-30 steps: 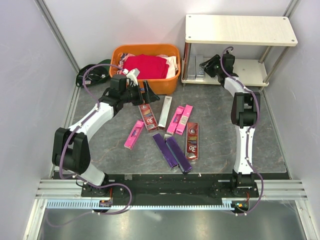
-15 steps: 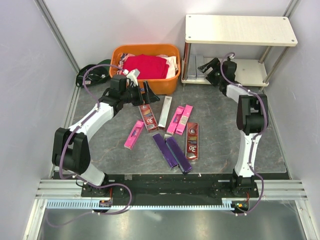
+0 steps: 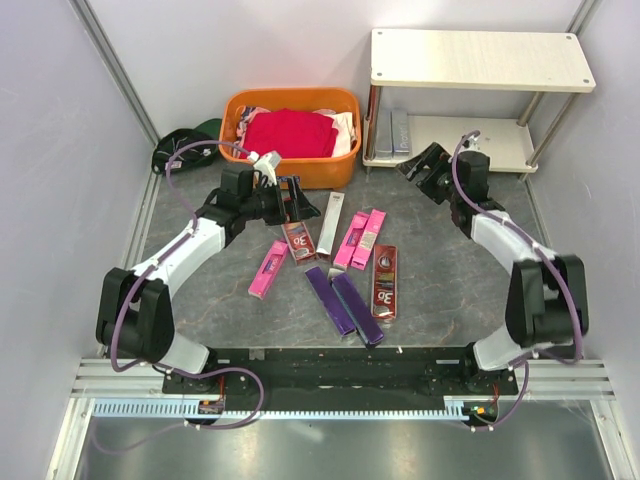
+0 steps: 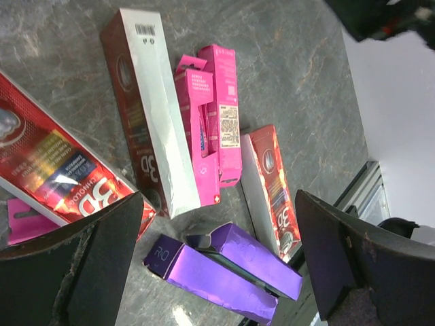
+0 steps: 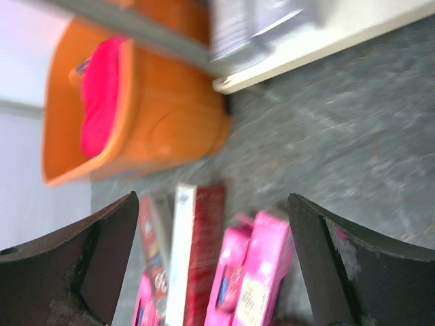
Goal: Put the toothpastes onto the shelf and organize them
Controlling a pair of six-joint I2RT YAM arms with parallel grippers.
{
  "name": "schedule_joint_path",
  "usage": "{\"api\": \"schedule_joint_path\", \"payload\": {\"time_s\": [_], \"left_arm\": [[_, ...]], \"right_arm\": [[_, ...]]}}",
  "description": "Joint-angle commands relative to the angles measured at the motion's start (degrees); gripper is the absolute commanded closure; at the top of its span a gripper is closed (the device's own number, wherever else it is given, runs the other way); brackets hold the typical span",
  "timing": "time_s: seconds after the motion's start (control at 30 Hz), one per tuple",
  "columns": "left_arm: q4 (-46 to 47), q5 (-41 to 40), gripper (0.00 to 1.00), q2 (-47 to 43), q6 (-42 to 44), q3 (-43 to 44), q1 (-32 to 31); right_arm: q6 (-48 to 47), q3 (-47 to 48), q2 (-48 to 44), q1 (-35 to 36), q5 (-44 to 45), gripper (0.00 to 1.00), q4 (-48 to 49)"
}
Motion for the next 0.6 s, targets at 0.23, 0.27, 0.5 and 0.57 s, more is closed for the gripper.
{"api": "schedule_joint_path", "payload": {"time_s": [0.23,0.27,0.5,0.57], "left_arm": [[1.43,2.06,0.0,-1.85,1.86,-0.97,-0.2],[0.82,1.98,0.0,-1.85,2.03,-0.71,-0.29],[-1.73,-0.13,0.0,-0.27,2.91,-0.09,-0.29],[-2.52,-1.27,0.0,0.79,3.44,0.17,-0.38]], "right_arm": [[-7.85,-11.03,-18.79,5.46,5.66,0.02,-9.06],[-7.94,-11.65,-19.23,5.72,5.93,0.02,-9.15],[-9.44,-12.88,-20.63,7.66,6.28,0.02,-11.7],[-9.61,-12.88,-20.99,7.83,6.2,0.02,-13.98]]}}
